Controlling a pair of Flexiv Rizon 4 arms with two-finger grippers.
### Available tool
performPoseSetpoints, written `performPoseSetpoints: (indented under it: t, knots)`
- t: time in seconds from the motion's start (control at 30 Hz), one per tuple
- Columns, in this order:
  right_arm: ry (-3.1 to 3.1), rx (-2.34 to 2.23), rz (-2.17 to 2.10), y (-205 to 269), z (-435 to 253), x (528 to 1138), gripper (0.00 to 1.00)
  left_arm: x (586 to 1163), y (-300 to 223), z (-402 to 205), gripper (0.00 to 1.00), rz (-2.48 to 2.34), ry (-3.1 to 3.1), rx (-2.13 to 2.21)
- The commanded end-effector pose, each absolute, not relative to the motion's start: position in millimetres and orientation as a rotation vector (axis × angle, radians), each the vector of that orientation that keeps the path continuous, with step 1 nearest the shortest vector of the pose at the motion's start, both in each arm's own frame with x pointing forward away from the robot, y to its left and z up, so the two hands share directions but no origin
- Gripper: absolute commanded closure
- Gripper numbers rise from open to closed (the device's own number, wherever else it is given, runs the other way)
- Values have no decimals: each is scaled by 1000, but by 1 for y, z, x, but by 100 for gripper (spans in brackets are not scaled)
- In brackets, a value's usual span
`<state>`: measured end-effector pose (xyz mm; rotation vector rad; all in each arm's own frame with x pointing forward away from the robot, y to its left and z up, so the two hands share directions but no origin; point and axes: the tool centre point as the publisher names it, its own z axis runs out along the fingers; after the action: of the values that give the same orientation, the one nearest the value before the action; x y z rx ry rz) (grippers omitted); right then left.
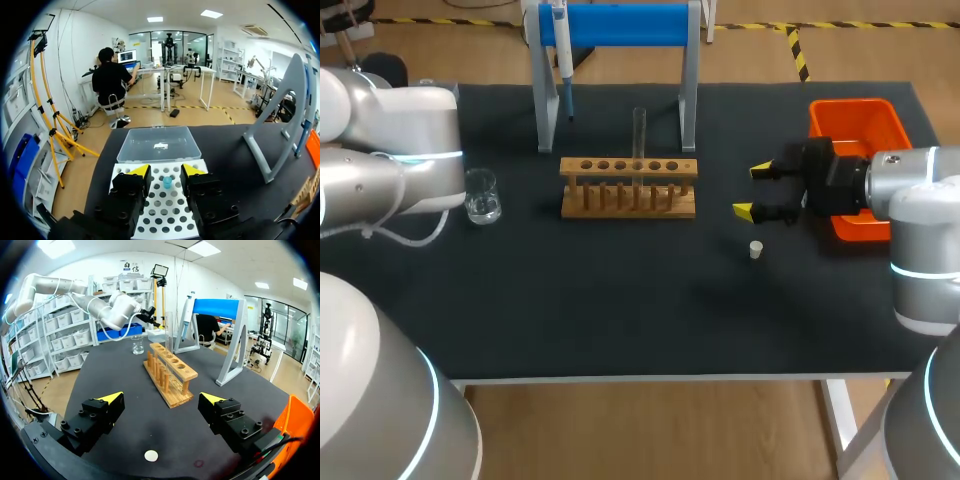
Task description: Invert the test tube, pick up the pipette, mount the tip to pipette, aspirate from beaker and dispense into the tube, eject the tip, return the pipette, and cap with the stopper.
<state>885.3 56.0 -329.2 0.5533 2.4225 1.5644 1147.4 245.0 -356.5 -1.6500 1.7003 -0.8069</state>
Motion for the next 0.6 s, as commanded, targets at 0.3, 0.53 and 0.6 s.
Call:
performPoseSetpoints:
  t: [0.3, 0.53, 0.6]
  knots:
    - [2419, 552, 1567, 55, -330, 885, 0, 1151, 247, -358, 64, -798, 1710, -1656]
    - [2419, 552, 1567, 55, -330, 885, 0, 1151, 248, -359, 63, -796, 1711, -1658]
    - [2419, 552, 1567, 55, -330, 885, 0, 1151, 248, -360, 64, -795, 1712, -1660]
